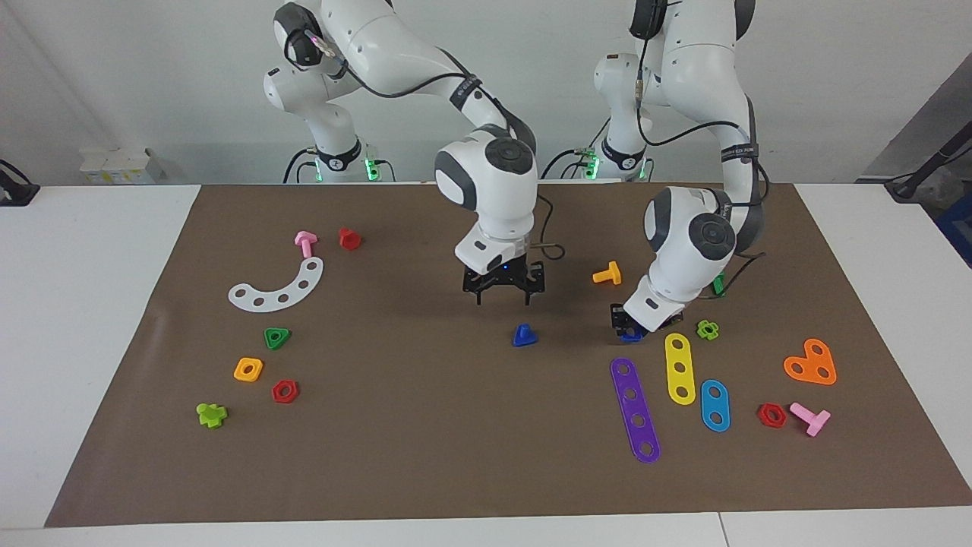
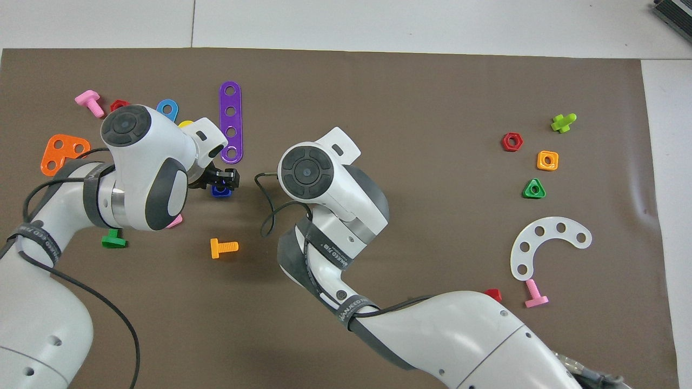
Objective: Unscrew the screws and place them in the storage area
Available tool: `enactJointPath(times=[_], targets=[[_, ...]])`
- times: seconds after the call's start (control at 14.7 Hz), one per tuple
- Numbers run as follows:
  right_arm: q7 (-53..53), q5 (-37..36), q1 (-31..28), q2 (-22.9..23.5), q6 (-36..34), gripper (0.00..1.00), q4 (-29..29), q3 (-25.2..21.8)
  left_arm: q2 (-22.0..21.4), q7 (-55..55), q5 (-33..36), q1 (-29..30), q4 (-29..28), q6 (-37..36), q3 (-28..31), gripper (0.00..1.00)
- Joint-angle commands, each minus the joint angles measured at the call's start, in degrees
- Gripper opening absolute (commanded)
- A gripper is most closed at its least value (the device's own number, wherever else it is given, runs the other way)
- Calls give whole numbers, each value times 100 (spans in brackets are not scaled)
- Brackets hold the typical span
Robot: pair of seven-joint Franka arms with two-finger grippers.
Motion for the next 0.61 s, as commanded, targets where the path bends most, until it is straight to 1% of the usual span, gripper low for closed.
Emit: enactJointPath(times=[0.0,0.07,0.14,0.27,0.41,0.48,0.54], targets=[[57,-182,-15,202,184,99,158,32,-234,87,-102,-56,-125,57,52,100],[57,-235,12,272,175,95,158,32,-234,87,-102,-21,-46,-56,60,100],[40,-261,-5,290,140,93,132,32,-287,96,-76,14,121,-318,69,100],[31,-262,3,273,9,85,122,41,-462,105,-50,101,429,-1021,148,100],[31,-270,4,264,-105,80,131,41,-786,314,-32,355,395,-1435,157,100],[31,-270,4,255,-149,76,123,50,-936,559,47,531,377,-1672,157,100],[31,-270,4,255,-167,68,131,50,-1085,823,195,689,377,-1918,157,100]])
